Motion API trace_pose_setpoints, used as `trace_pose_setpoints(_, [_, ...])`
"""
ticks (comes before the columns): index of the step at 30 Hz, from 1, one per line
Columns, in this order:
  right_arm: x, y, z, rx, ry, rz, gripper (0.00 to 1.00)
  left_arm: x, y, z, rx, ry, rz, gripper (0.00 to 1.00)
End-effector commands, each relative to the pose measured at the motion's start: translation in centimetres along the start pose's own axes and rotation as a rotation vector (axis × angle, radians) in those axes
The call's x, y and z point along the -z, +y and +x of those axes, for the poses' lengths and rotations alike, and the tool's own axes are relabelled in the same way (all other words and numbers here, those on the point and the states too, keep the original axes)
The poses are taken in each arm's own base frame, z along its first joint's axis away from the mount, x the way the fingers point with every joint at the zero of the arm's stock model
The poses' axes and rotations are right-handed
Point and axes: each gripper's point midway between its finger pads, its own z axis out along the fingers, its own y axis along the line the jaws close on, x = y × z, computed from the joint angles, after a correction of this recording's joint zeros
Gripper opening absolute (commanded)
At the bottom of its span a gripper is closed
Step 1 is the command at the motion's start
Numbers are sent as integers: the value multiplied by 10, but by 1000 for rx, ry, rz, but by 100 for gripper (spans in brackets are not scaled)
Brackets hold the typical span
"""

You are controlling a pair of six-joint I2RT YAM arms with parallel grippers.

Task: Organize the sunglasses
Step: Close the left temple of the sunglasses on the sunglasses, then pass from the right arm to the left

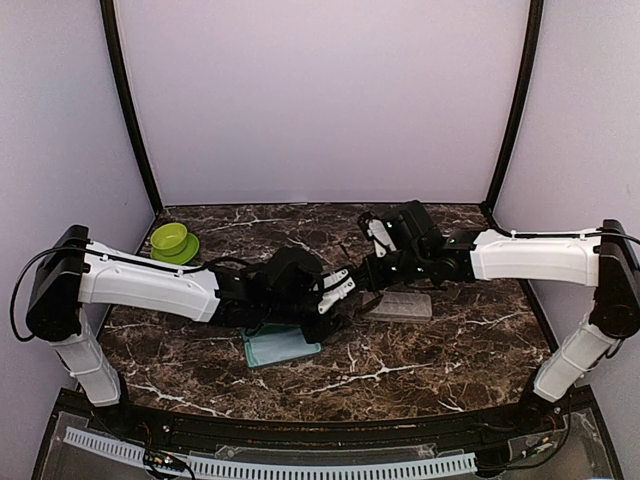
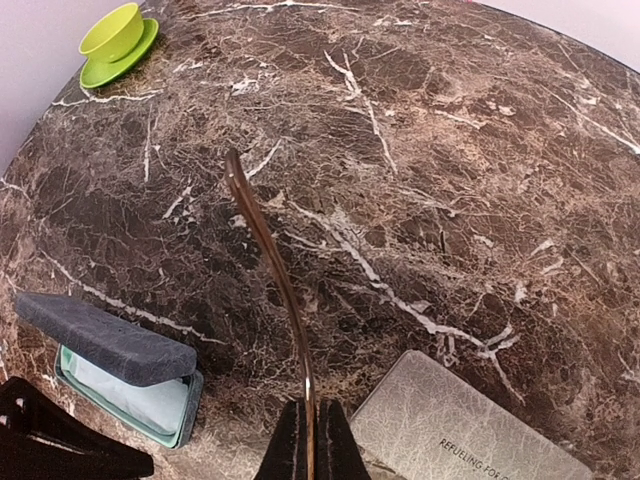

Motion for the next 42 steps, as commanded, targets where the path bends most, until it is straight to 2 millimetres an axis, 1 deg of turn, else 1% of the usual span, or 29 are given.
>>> trace_pose_setpoints(1, [6,19,-19,-72,-47,-89,0,10,7,-15,7,-73,-41,48])
trace_pose_setpoints(5, [7,22,-19,-112,-48,-124,0,10,7,-14,6,-76,-39,46])
trace_pose_setpoints(11, [8,16,-19,-138,-51,-127,0,11,7,-8,15,-70,-45,45])
trace_pose_setpoints(19, [9,13,-19,-144,-48,-151,0,16,9,-6,21,-84,-63,44])
trace_pose_setpoints(27, [13,12,-23,-137,-57,-174,0,17,11,-4,19,-86,-73,44])
trace_pose_setpoints(28, [13,11,-24,-134,-60,-171,0,17,11,-4,19,-87,-75,46])
trace_pose_setpoints(29, [13,11,-24,-129,-61,-165,0,17,12,-4,21,-87,-78,51])
trace_pose_setpoints(31, [11,9,-22,-111,-61,-150,0,18,13,-7,40,-97,-84,67])
trace_pose_setpoints(32, [11,8,-21,-97,-63,-138,0,20,13,-9,47,-104,-83,73])
trace_pose_setpoints(37, [9,0,-16,-35,-80,-77,0,32,5,-25,100,-164,-17,96])
trace_pose_setpoints(38, [8,0,-15,-25,-83,-75,0,36,3,-28,116,-177,0,99])
trace_pose_setpoints(42, [8,-2,-12,19,-101,-59,0,54,1,-36,204,-231,48,99])
